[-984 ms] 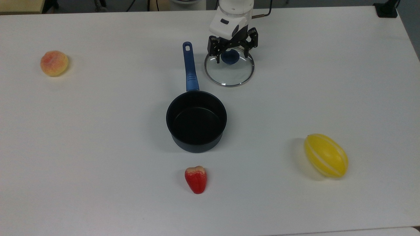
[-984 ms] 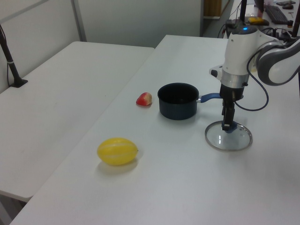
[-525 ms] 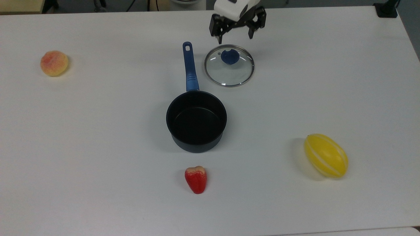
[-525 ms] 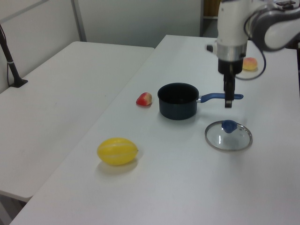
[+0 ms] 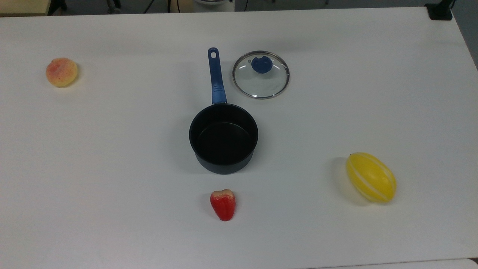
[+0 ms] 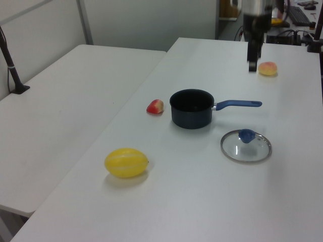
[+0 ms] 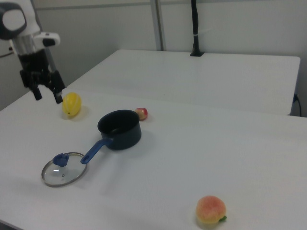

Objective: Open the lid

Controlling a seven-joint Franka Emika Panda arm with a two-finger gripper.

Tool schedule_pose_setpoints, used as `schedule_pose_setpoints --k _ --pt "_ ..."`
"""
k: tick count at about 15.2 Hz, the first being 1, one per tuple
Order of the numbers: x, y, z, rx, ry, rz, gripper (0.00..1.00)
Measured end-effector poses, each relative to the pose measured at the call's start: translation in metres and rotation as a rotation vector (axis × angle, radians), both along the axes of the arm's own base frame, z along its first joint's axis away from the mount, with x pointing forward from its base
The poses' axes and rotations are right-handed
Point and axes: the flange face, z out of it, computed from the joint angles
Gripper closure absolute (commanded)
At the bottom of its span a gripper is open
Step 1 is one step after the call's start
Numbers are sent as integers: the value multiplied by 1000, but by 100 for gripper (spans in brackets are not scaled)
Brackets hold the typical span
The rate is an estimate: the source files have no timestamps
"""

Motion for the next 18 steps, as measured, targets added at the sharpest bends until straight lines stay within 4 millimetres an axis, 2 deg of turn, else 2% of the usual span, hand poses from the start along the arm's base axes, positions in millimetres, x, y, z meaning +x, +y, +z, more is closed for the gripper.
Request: schedule_pose_setpoints --k 2,3,5,8,11,14,18 --pt "5 -41 37 14 -33 -76 0" --pt "8 -56 45 25 -46 -104 0" --pt "13 -85 52 55 -55 -145 0" --pt "20 -119 52 89 -60 -93 0" --pt "31 -132 51 115 -115 -16 0" --pt "38 -133 47 111 -131 102 0" --pt "39 -133 46 109 -130 136 0"
